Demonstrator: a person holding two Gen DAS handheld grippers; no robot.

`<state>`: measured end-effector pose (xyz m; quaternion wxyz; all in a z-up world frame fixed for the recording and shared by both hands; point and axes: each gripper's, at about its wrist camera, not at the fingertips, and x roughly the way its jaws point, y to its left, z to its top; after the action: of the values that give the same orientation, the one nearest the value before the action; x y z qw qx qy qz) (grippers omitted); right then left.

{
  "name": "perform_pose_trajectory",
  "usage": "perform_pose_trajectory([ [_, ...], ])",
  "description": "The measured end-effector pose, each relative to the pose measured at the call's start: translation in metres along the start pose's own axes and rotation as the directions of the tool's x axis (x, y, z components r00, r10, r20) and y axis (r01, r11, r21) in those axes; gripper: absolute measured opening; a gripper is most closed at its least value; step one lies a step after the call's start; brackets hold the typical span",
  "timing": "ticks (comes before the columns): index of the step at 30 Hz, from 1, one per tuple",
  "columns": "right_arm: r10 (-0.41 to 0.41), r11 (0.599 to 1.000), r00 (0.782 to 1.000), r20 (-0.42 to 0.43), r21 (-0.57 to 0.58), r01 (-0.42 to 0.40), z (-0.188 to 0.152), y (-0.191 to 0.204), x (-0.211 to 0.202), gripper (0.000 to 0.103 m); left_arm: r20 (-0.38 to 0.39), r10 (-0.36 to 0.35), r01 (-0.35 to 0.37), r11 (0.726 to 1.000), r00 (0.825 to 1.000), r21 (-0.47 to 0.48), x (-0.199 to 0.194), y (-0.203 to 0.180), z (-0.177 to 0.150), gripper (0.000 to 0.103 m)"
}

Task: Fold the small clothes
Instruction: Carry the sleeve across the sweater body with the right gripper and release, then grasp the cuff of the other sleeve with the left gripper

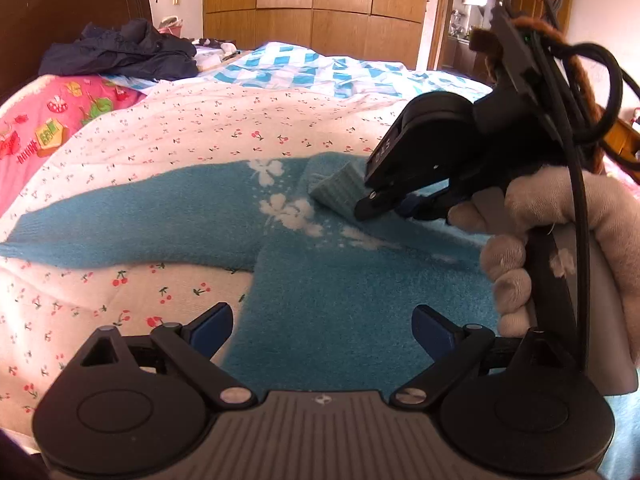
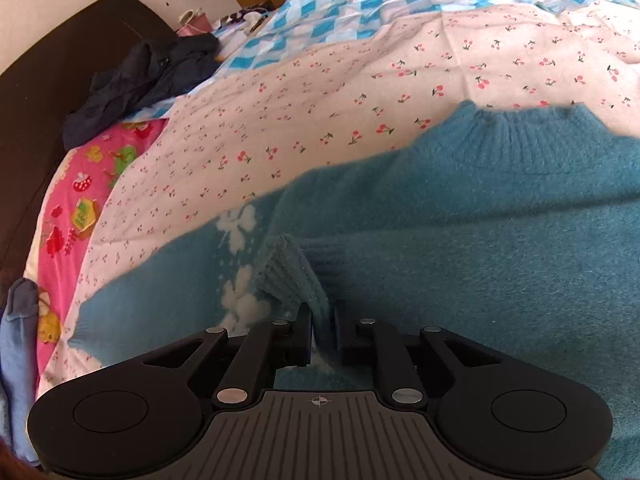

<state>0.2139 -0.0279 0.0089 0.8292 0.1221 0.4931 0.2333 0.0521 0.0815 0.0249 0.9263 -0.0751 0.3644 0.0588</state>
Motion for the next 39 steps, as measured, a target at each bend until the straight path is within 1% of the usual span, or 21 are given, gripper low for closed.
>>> perform_pose_trajectory([
  [2,0.015,0.999,1.000,-0.013,-0.030,-0.016,0.001,0.000,-0.001,0.016,0.005,0.002,-0.002,1.000,1.000,-0.002,-0.001,0.000,0.000,0.100],
  [5,0.055,0.997,0.998,-0.033,-0.054,-0.056,0.002,0.002,-0.004,0.024,0.012,0.002,-0.002,1.000,1.000,0.003,-0.002,-0.001,-0.001,0.100],
  [7,0.091,0.993,0.995,-0.038,-0.067,-0.093,0.002,0.004,-0.008,0.032,0.016,0.000,0.000,1.000,1.000,0.009,-0.002,-0.002,-0.001,0.100],
  [9,0.107,0.991,0.994,-0.023,-0.077,-0.108,0.000,0.004,-0.015,0.032,0.027,-0.008,0.008,1.000,1.000,0.011,-0.004,-0.003,-0.002,0.101],
  [12,0.156,0.986,0.988,-0.004,-0.054,-0.156,0.000,-0.003,-0.027,0.032,0.032,-0.005,0.004,1.000,0.999,0.020,-0.004,-0.004,-0.002,0.101],
  [15,0.121,0.991,0.991,0.054,-0.065,-0.117,0.000,-0.014,-0.042,0.032,0.028,-0.011,0.010,1.000,1.000,0.028,-0.003,-0.006,-0.003,0.101],
  [17,0.070,0.996,0.993,0.092,-0.057,-0.065,0.001,-0.027,-0.051,0.032,0.032,-0.008,0.007,0.999,0.999,0.038,-0.002,-0.009,-0.003,0.101],
  [19,0.020,1.000,0.993,0.119,-0.021,-0.018,0.001,-0.047,-0.057,0.032,0.032,-0.006,0.004,0.999,0.999,0.048,-0.001,-0.011,-0.004,0.101],
  [21,-0.066,0.998,0.989,0.134,0.018,0.064,-0.003,-0.070,-0.058,0.032,0.027,-0.006,0.004,0.999,1.000,0.054,0.001,-0.013,-0.004,0.101],
  [23,-0.190,0.982,0.974,0.121,0.033,0.188,-0.007,-0.088,-0.053,0.025,0.019,-0.008,0.007,0.999,1.000,0.052,0.003,-0.012,-0.004,0.101],
  [24,-0.206,0.978,0.972,0.109,0.035,0.204,-0.010,-0.097,-0.050,0.023,0.015,-0.010,0.009,0.999,1.000,0.050,0.004,-0.012,-0.004,0.101],
  [26,-0.185,0.983,0.975,0.123,0.044,0.181,-0.013,-0.101,-0.053,0.024,0.013,-0.007,0.006,0.999,1.000,0.048,0.005,-0.012,-0.005,0.101],
  [27,-0.183,0.983,0.975,0.128,0.043,0.179,-0.014,-0.099,-0.055,0.028,0.015,-0.003,0.002,0.999,1.000,0.049,0.005,-0.012,-0.005,0.101],
  [28,-0.182,0.983,0.973,0.141,0.032,0.179,-0.015,-0.094,-0.059,0.031,0.019,0.001,-0.002,0.999,1.000,0.049,0.005,-0.012,-0.005,0.101],
  [31,-0.153,0.986,0.968,0.197,-0.034,0.163,-0.024,-0.077,-0.066,0.032,0.033,0.013,-0.015,0.999,0.999,0.040,0.004,-0.009,-0.004,0.101],
  [32,-0.139,0.986,0.970,0.199,-0.059,0.153,-0.027,-0.073,-0.065,0.032,0.034,0.017,-0.018,0.999,0.999,0.031,0.003,-0.007,-0.004,0.101],
  [33,-0.126,0.986,0.976,0.176,-0.086,0.142,-0.030,-0.068,-0.061,0.032,0.034,0.018,-0.018,1.000,0.999,0.018,0.002,-0.005,-0.003,0.101],
  [34,-0.122,0.985,0.984,0.132,-0.109,0.137,-0.032,-0.065,-0.054,0.032,0.035,0.018,-0.018,1.000,0.999,0.002,0.001,-0.001,-0.002,0.101],
  [35,-0.138,0.979,0.986,0.097,-0.137,0.151,-0.034,-0.061,-0.047,0.032,0.035,0.020,-0.020,1.000,0.999,-0.017,-0.001,0.003,-0.001,0.101],
  [37,-0.170,0.963,0.978,0.117,-0.189,0.190,-0.039,-0.052,-0.046,0.032,0.038,0.029,-0.027,0.998,0.999,-0.062,-0.006,0.014,0.004,0.100],
  [39,-0.164,0.963,0.978,0.127,-0.192,0.187,-0.039,-0.048,-0.050,0.032,0.062,0.057,-0.051,0.994,0.996,-0.097,-0.014,0.030,0.009,0.100],
])
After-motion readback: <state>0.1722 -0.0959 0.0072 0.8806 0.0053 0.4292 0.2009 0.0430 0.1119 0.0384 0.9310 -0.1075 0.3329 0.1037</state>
